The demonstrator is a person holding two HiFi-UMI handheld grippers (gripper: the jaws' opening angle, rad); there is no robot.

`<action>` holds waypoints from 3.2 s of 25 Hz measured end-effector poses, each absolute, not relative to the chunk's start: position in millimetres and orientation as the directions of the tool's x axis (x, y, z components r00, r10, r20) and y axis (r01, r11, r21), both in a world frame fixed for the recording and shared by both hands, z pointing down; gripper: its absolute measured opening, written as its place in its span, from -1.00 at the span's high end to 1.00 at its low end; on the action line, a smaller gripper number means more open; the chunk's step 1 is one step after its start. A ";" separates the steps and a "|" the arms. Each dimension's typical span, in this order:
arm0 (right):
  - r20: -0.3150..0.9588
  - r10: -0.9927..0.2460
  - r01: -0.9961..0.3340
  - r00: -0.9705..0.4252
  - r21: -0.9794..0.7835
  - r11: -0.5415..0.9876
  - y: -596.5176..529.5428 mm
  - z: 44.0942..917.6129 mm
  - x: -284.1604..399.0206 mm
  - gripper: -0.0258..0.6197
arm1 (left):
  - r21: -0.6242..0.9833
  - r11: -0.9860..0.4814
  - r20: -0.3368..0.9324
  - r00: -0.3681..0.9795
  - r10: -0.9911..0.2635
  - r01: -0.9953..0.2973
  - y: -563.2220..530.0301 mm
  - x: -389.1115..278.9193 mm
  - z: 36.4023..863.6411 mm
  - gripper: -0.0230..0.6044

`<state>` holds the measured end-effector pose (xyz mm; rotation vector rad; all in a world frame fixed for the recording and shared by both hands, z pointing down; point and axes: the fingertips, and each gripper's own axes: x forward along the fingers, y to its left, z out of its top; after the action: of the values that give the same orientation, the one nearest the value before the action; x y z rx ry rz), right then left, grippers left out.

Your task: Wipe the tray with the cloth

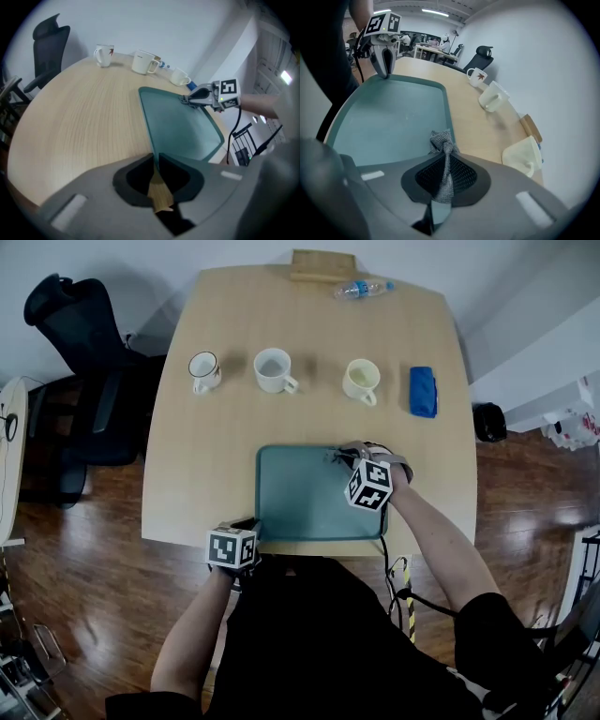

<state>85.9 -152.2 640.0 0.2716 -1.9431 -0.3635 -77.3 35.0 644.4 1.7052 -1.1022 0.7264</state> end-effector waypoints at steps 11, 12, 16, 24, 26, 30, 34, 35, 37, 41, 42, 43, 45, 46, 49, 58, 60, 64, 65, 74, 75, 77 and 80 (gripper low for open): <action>0.897 -0.051 0.089 -0.440 0.100 0.991 -1.5 636.7 136.3 0.84 | 0.389 -0.149 0.841 0.417 -0.344 -0.909 34.5 -81.5 641.2 0.79; 0.899 -0.024 0.103 -0.438 0.077 0.992 9.8 636.5 139.2 0.84 | 0.393 -0.150 0.839 0.420 -0.345 -0.907 34.6 -80.4 641.6 0.80; 0.901 0.094 0.209 -0.424 -0.003 0.978 42.6 637.4 142.1 0.84 | 0.399 -0.153 0.838 0.427 -0.340 -0.904 34.3 -79.0 642.8 0.79; 0.903 -0.020 0.155 -0.429 0.095 0.983 -37.0 641.1 130.3 0.84 | 0.388 -0.156 0.841 0.418 -0.343 -0.908 34.5 -78.2 642.7 0.80; 0.904 -0.096 0.100 -0.416 0.150 0.984 -79.5 641.8 126.2 0.84 | 0.389 -0.159 0.839 0.421 -0.345 -0.907 35.3 -77.1 643.2 0.80; 0.906 -0.205 0.002 -0.372 0.221 0.975 -148.3 642.0 128.2 0.84 | 0.387 -0.166 0.839 0.422 -0.343 -0.907 34.6 -75.4 644.5 0.79; 0.906 -0.222 -0.042 -0.359 0.222 0.974 -160.5 639.8 132.5 0.84 | 0.370 -0.162 0.845 0.403 -0.351 -0.915 33.5 -79.6 642.8 0.79; 0.907 -0.224 -0.036 -0.357 0.227 0.973 -155.5 639.5 133.5 0.84 | 0.366 -0.159 0.846 0.400 -0.353 -0.917 33.6 -80.9 642.4 0.79; 0.909 -0.214 -0.013 -0.356 0.225 0.974 -138.1 639.1 137.6 0.84 | 0.367 -0.159 0.845 0.400 -0.354 -0.917 34.0 -81.9 642.5 0.79; 0.916 -0.157 0.035 -0.370 0.183 0.983 -81.5 639.3 150.5 0.84 | 0.378 -0.162 0.841 0.411 -0.353 -0.912 35.6 -82.4 642.9 0.79; 0.916 -0.145 0.047 -0.374 0.175 0.983 -66.0 639.7 153.7 0.84 | 0.384 -0.165 0.837 0.417 -0.353 -0.909 35.6 -81.8 643.2 0.79; 0.915 -0.134 0.055 -0.380 0.166 0.985 -50.8 640.0 156.3 0.84 | 0.393 -0.168 0.832 0.428 -0.353 -0.904 35.6 -80.4 644.0 0.79; 0.914 -0.104 0.063 -0.393 0.140 0.988 -21.5 640.1 159.5 0.84 | 0.408 -0.167 0.825 0.441 -0.354 -0.897 35.9 -78.8 645.4 0.79; 0.914 -0.086 0.067 -0.397 0.122 0.990 -7.8 640.0 160.2 0.84 | 0.404 -0.162 0.827 0.435 -0.355 -0.900 35.8 -80.5 644.8 0.79; 0.917 -0.016 0.098 -0.398 0.059 0.993 27.4 639.7 161.5 0.84 | 0.392 -0.161 0.833 0.424 -0.357 -0.906 35.2 -82.4 641.7 0.79; 0.916 -0.035 0.137 -0.399 0.097 0.986 -13.2 638.5 167.7 0.84 | 0.390 -0.163 0.833 0.423 -0.358 -0.906 33.6 -79.4 641.0 0.79; 0.911 -0.110 0.114 -0.397 0.168 0.979 -53.9 637.2 163.8 0.84 | 0.383 -0.159 0.835 0.414 -0.361 -0.910 32.3 -81.4 640.6 0.79; 0.903 -0.220 0.083 -0.368 0.268 0.960 -130.5 639.1 159.0 0.84 | 0.377 -0.159 0.838 0.409 -0.361 -0.913 32.9 -81.5 640.8 0.79; 0.903 -0.240 0.081 -0.357 0.285 0.955 -145.9 638.8 159.7 0.84 | 0.375 -0.159 0.839 0.408 -0.361 -0.913 33.0 -81.2 640.9 0.79; 0.916 -0.215 0.053 -0.338 0.247 0.968 -131.2 637.9 176.8 0.84 | 0.380 -0.157 0.834 0.411 -0.368 -0.912 33.5 -82.0 643.7 0.79; 0.916 -0.204 0.041 -0.345 0.232 0.972 -118.2 637.6 180.5 0.84 | 0.385 -0.159 0.832 0.417 -0.367 -0.909 34.0 -81.1 644.2 0.79; 0.915 -0.180 0.018 -0.361 0.200 0.980 -89.9 636.7 186.2 0.84 | 0.385 -0.159 0.832 0.417 -0.367 -0.909 34.4 -81.9 644.4 0.79; 0.915 -0.142 0.003 -0.377 0.155 0.988 -45.3 636.9 191.4 0.84 | 0.377 -0.161 0.833 0.410 -0.371 -0.912 33.8 -83.5 644.2 0.79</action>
<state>191.4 -45.3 636.9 0.0989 -1.9530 -0.1541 -83.5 33.8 644.2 1.7298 -1.1241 0.7245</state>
